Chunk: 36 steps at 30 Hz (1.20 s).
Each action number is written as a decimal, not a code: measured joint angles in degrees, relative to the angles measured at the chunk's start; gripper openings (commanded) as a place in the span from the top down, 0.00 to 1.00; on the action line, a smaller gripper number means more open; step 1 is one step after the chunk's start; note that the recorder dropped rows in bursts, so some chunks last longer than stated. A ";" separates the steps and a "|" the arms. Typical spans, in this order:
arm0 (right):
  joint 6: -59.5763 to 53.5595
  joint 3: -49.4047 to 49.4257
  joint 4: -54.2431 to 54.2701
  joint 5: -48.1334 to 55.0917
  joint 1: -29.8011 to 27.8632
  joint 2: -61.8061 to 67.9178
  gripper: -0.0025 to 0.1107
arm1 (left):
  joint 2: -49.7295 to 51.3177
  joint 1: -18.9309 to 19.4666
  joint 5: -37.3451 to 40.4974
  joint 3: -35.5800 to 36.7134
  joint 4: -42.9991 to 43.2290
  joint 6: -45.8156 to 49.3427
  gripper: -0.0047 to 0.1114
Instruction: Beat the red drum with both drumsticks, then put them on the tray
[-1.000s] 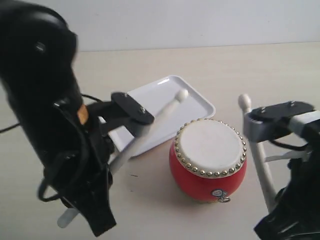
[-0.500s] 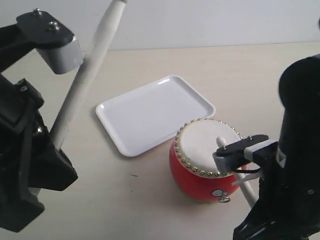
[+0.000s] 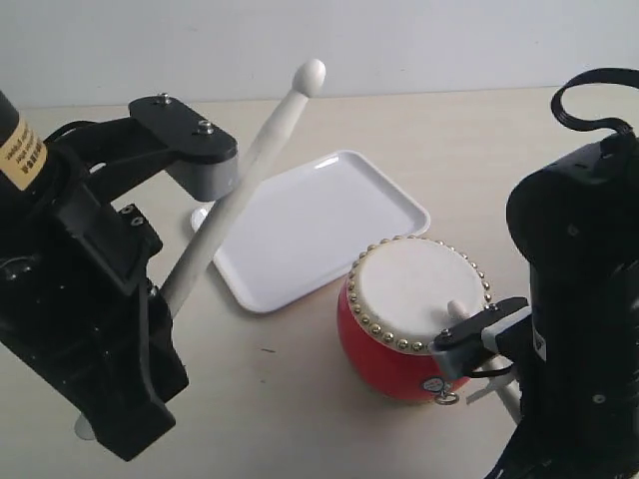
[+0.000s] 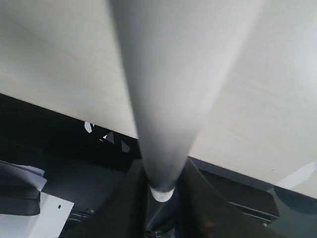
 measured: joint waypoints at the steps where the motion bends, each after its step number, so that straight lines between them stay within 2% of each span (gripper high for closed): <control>1: -0.21 0.04 0.00 0.03 0.00 -1.55 0.98 | 0.00 0.00 0.00 0.00 0.00 0.14 0.96; 7: -0.21 0.13 0.55 0.01 0.00 -16.73 0.98 | 6.32 0.00 0.00 0.00 0.80 3.53 0.96; 13: 1.11 0.13 1.16 0.23 0.00 -32.06 0.98 | 21.21 0.00 0.00 -0.22 1.12 7.08 0.96; 16: 1.49 0.13 1.16 0.34 0.00 -34.78 0.98 | 28.78 0.00 -0.12 -1.95 1.51 7.71 0.96; 21: 1.49 0.13 1.16 0.47 0.00 -35.25 0.98 | 34.45 0.00 -0.33 -4.37 1.63 8.19 0.96; 27: 1.60 0.13 1.16 0.56 0.00 -35.38 0.98 | 31.78 0.00 -0.21 -4.88 2.62 7.83 0.96; 32: 1.60 0.13 2.30 0.56 0.00 -35.38 0.98 | 21.93 0.00 -0.32 -3.24 2.79 7.56 0.96; 36: 1.30 0.13 5.75 -0.12 0.00 -35.38 0.98 | 11.80 0.00 -0.34 -0.19 6.96 6.92 0.96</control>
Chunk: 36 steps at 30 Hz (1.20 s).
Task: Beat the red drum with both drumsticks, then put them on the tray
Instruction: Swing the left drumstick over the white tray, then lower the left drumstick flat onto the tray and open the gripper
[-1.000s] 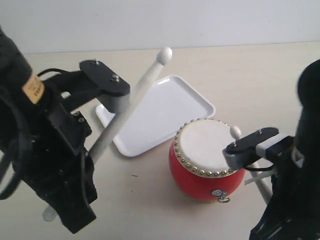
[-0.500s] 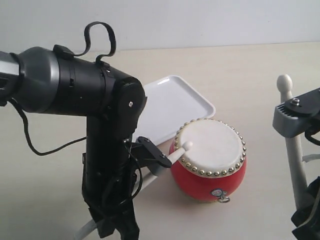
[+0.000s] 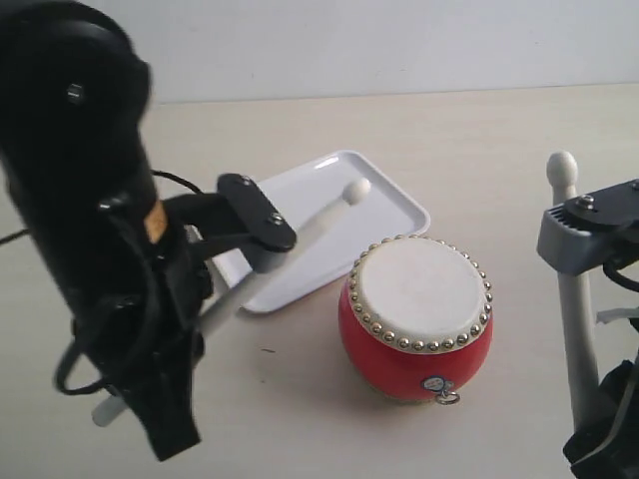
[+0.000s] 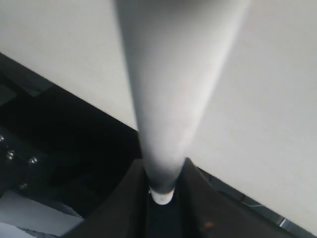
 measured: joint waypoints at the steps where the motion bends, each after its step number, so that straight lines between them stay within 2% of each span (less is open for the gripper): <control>1: -0.26 0.00 0.60 -0.81 0.00 0.00 0.98 | -2.29 0.28 0.00 0.72 1.34 -0.43 0.96; 5: -1.57 0.00 1.81 -3.09 0.00 0.00 0.98 | -8.54 4.60 0.25 2.37 3.66 -1.92 0.96; 8: -3.41 0.00 2.50 -3.83 0.00 0.00 0.98 | -9.16 8.51 0.25 2.37 5.53 -1.06 0.96; 11: -6.26 0.00 4.12 -4.67 0.00 0.53 0.98 | -5.91 11.05 0.51 1.76 8.32 0.12 0.96; 16: -8.80 0.00 5.12 -6.50 0.00 0.62 0.98 | 2.80 11.88 0.51 -2.95 12.02 3.81 0.96; 23: -9.18 0.00 5.46 -7.76 0.00 0.62 0.98 | 16.63 13.27 0.29 -17.55 17.65 8.56 0.96; 31: -6.42 0.00 5.46 -8.09 0.00 0.62 0.98 | 32.29 17.19 0.29 -35.67 14.29 10.85 0.96; 36: -5.47 0.00 5.46 -7.97 0.00 0.62 0.98 | 39.88 18.94 0.29 -43.80 10.98 12.23 0.96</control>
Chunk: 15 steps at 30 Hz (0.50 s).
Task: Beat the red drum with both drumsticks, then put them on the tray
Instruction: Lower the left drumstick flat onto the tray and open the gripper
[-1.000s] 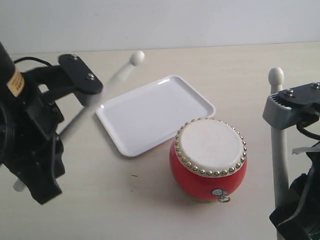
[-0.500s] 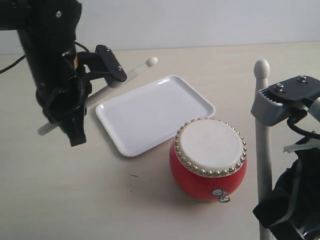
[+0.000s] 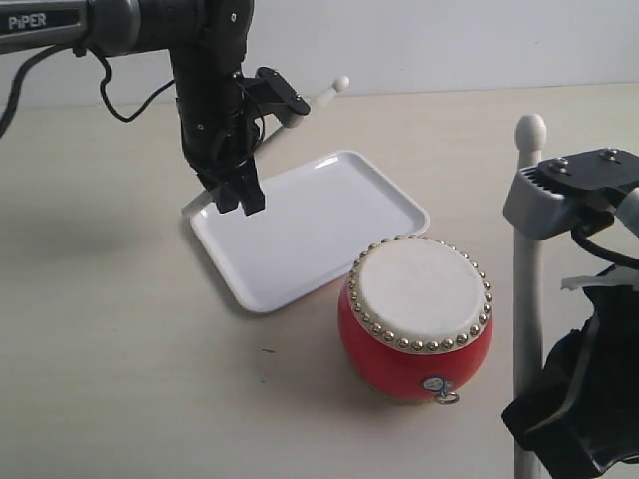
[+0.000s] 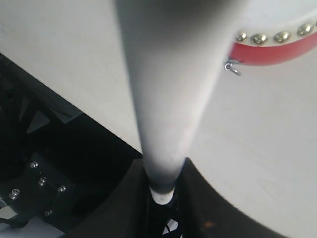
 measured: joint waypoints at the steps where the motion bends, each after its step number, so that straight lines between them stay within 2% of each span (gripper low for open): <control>1: 0.10 0.00 0.00 0.12 0.00 0.00 0.98 | 1.09 0.08 0.00 -1.09 -0.29 0.60 0.96; 5: 0.38 0.00 0.00 0.24 0.00 0.00 0.98 | 3.76 0.73 0.00 -3.27 -1.11 1.37 0.96; 15: 0.51 0.00 -0.56 0.48 0.00 0.00 0.98 | 6.03 2.44 0.00 -3.52 -4.34 1.46 0.96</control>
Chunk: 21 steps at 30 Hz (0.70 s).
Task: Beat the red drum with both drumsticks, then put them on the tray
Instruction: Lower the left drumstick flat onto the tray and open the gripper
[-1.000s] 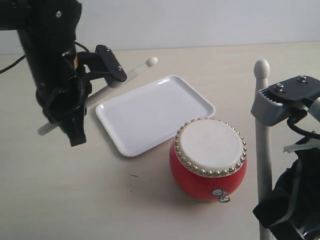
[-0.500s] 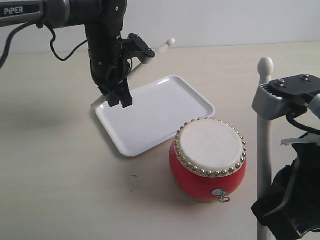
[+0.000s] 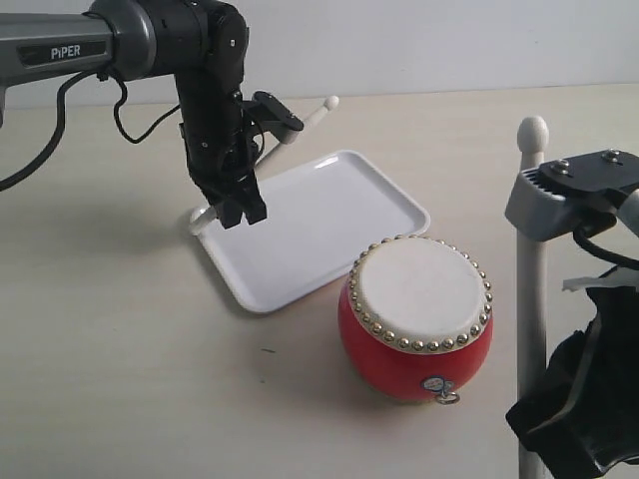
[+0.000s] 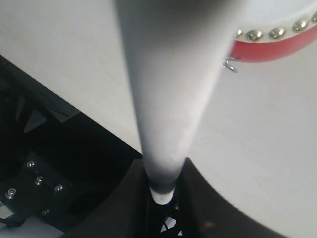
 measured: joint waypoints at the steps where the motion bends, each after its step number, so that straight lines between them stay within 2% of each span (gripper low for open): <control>1: 0.11 0.00 -0.09 0.00 0.00 0.00 0.98 | 0.00 0.00 0.00 -0.04 -0.54 0.45 0.96; 21: 0.66 0.00 -0.09 0.00 0.00 0.00 0.98 | 0.00 0.00 -2.48 -0.13 -2.00 3.84 0.96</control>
